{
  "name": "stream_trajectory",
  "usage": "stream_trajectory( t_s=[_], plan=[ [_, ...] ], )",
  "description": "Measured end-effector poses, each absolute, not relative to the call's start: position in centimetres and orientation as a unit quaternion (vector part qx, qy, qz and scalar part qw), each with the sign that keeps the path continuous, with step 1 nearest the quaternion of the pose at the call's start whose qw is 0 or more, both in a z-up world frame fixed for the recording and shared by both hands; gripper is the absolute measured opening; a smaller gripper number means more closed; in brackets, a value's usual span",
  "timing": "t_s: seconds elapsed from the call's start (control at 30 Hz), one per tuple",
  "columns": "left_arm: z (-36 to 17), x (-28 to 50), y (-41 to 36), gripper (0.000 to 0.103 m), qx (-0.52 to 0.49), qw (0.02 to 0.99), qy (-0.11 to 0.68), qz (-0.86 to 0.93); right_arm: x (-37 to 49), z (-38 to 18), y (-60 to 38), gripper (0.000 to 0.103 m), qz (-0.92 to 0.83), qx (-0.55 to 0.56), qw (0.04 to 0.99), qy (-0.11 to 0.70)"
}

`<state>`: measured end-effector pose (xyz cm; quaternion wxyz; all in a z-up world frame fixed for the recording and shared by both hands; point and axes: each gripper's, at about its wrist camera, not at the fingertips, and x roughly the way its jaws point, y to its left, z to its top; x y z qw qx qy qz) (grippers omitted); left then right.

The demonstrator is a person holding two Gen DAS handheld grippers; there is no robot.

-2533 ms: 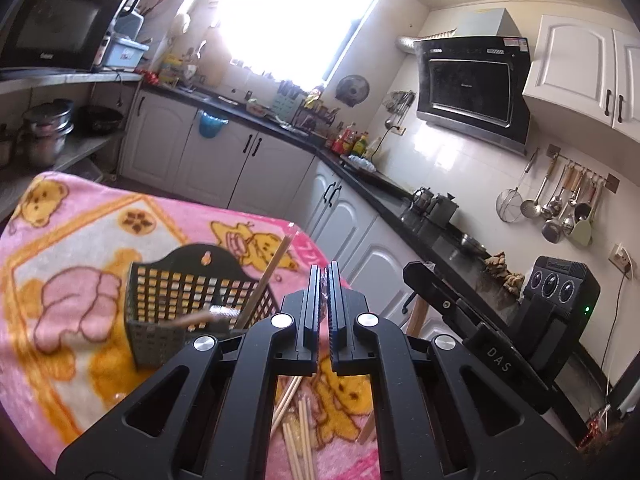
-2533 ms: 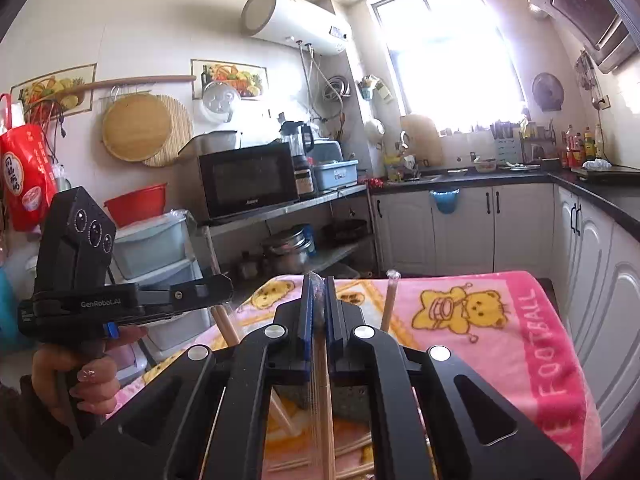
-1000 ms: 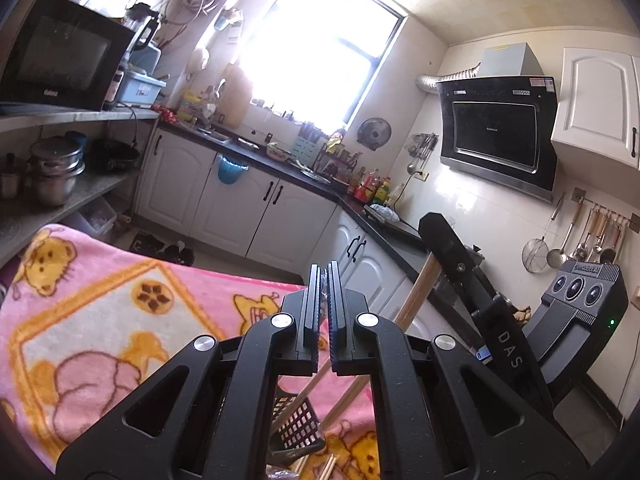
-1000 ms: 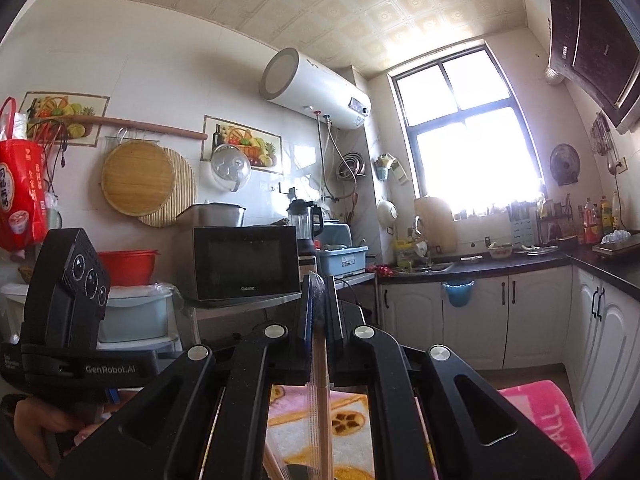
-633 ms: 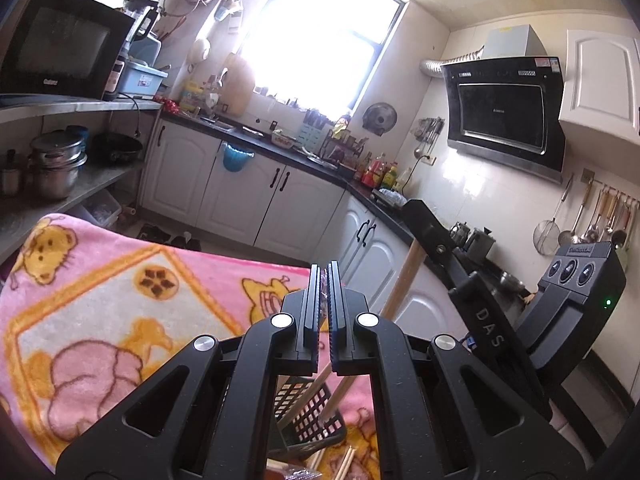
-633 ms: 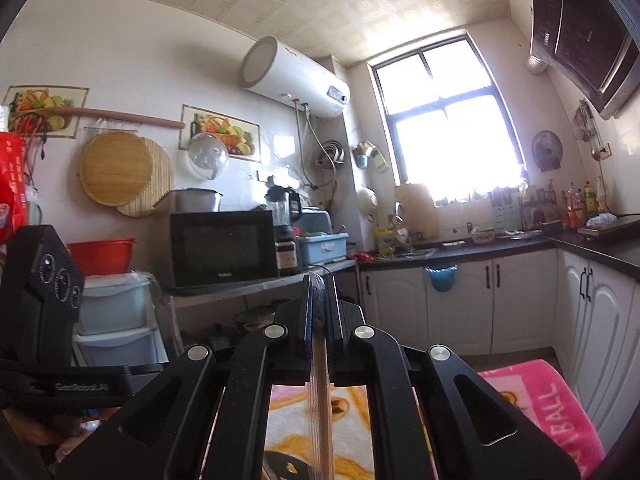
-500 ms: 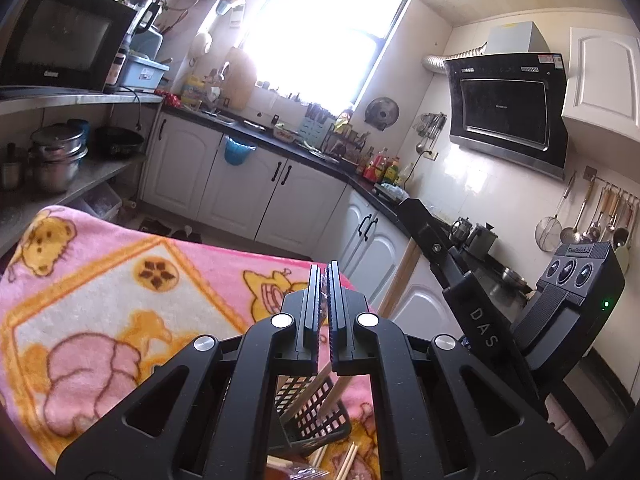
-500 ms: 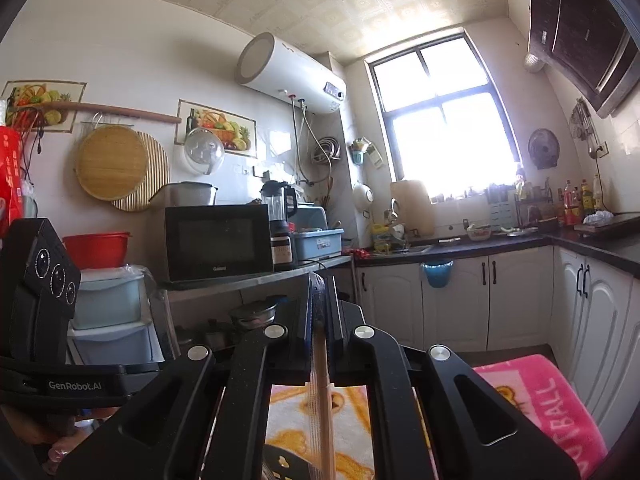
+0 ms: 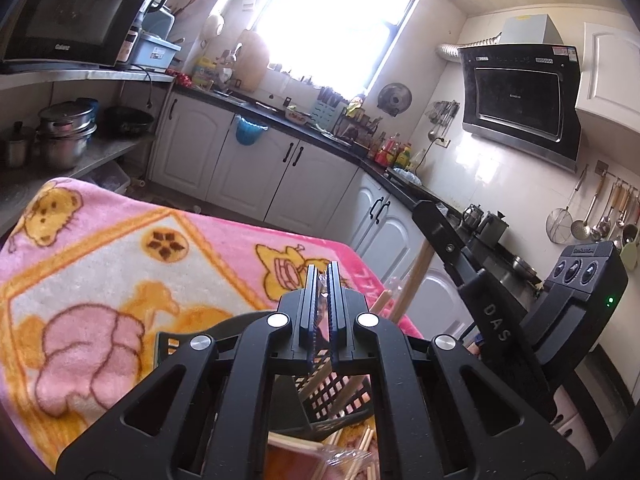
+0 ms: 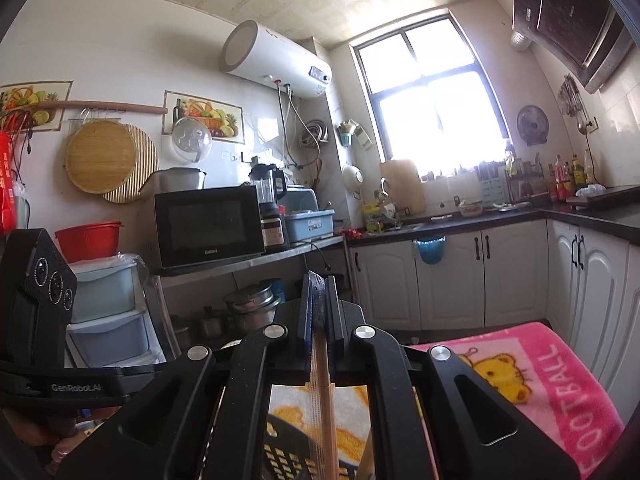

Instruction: Organize utensils

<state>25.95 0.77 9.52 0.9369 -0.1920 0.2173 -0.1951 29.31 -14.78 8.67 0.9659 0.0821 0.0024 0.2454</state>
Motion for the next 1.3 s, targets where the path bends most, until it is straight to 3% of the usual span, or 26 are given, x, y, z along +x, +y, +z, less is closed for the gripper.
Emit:
stream_trajectory(
  t_s=[0.33,0.47,0.57,0.63,0.87,1.0,1.2,1.3],
  plan=[
    [9.3,25.1,1.2,0.002,-0.194,0.936,0.224,-0.191,27.8,7.2,-15.9,0.033,0.243,0.088,0.965,0.046],
    [9.2,24.5,1.6,0.022,-0.194,0.935,0.23,-0.186,26.8,7.0,-16.5,0.043,0.242,0.089,0.964,0.067],
    [9.3,24.0,1.8,0.022,-0.19,0.936,0.231,-0.185,25.9,6.8,-16.8,0.051,0.24,0.083,0.964,0.081],
    [9.3,23.6,2.1,0.03,-0.192,0.936,0.231,-0.186,25.1,6.6,-17.1,0.059,0.238,0.08,0.964,0.088],
    [9.3,22.2,2.7,0.053,-0.186,0.94,0.227,-0.174,23.5,6.2,-17.4,0.068,0.226,0.069,0.964,0.12],
    [9.4,21.4,2.9,0.073,-0.183,0.941,0.229,-0.169,22.9,5.9,-17.7,0.074,0.221,0.069,0.963,0.135],
    [9.4,20.2,3.1,0.09,-0.18,0.943,0.228,-0.163,22.1,5.8,-17.6,0.082,0.215,0.068,0.963,0.149],
    [9.0,19.6,3.5,0.092,-0.181,0.942,0.231,-0.163,21.6,5.7,-17.8,0.084,0.215,0.067,0.962,0.153]
  ],
)
